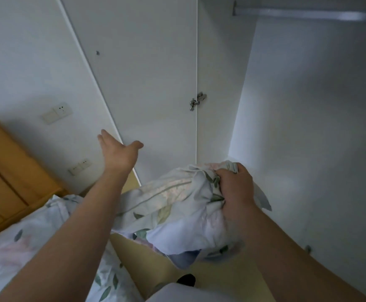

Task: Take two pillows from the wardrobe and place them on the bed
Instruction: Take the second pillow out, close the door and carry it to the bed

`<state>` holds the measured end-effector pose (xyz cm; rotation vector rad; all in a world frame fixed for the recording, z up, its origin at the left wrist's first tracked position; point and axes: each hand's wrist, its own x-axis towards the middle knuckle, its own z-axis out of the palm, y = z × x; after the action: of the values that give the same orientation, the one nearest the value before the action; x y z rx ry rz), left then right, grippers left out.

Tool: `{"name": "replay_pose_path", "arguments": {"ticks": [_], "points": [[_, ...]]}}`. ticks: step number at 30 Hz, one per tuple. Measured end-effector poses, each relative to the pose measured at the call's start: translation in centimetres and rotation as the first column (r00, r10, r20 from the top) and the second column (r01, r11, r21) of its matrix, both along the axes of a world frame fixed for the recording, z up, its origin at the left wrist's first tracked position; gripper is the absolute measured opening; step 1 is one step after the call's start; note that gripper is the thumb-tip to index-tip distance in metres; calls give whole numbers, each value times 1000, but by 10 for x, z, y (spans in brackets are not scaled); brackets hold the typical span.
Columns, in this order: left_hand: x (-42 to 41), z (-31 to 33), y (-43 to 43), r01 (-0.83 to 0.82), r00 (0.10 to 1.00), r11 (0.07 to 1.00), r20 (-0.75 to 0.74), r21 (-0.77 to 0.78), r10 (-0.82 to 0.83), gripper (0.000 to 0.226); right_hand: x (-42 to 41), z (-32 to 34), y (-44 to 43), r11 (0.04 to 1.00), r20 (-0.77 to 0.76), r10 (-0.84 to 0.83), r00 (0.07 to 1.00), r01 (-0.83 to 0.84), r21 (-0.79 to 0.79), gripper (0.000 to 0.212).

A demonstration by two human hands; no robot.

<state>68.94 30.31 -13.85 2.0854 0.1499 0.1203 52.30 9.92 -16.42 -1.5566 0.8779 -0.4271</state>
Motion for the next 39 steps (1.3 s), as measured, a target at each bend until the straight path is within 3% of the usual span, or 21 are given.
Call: {"name": "replay_pose_path", "arguments": {"ticks": [5,8,11,13,16,20,22,25,30,34,39], "points": [[39,10,-2,41,999,991,9,-131,-40,107,6,4,21,995,19,-18,1000,16,99,18],[55,11,-2,69,996,988,63,-136,-61,81,10,5,28,990,49,-25,998,18,141,30],[61,8,3,16,996,993,94,-118,-5,44,13,4,31,987,43,-7,999,0,160,17],[58,9,4,-29,990,999,137,-46,35,37,16,3,30,990,52,-4,999,-3,139,8],[42,16,3,-115,975,984,206,134,86,45,21,2,30,994,63,-3,998,-4,110,12],[10,21,-13,18,951,964,293,266,-99,40,18,3,25,969,40,-113,993,102,224,26],[-2,25,-35,152,910,899,296,411,-289,38,13,1,18,950,21,-169,985,157,269,32],[-17,42,-80,333,811,688,177,645,-558,46,3,-3,6,938,21,-233,972,219,267,31],[-21,55,-169,490,564,404,72,773,-822,60,-15,-3,-25,879,20,-409,913,388,279,20],[-21,50,-245,524,368,294,98,800,-925,55,-21,0,-54,831,77,-527,847,493,258,17],[-4,43,-311,609,266,230,78,759,-961,48,-20,-10,-92,754,109,-649,753,619,221,12]]}}
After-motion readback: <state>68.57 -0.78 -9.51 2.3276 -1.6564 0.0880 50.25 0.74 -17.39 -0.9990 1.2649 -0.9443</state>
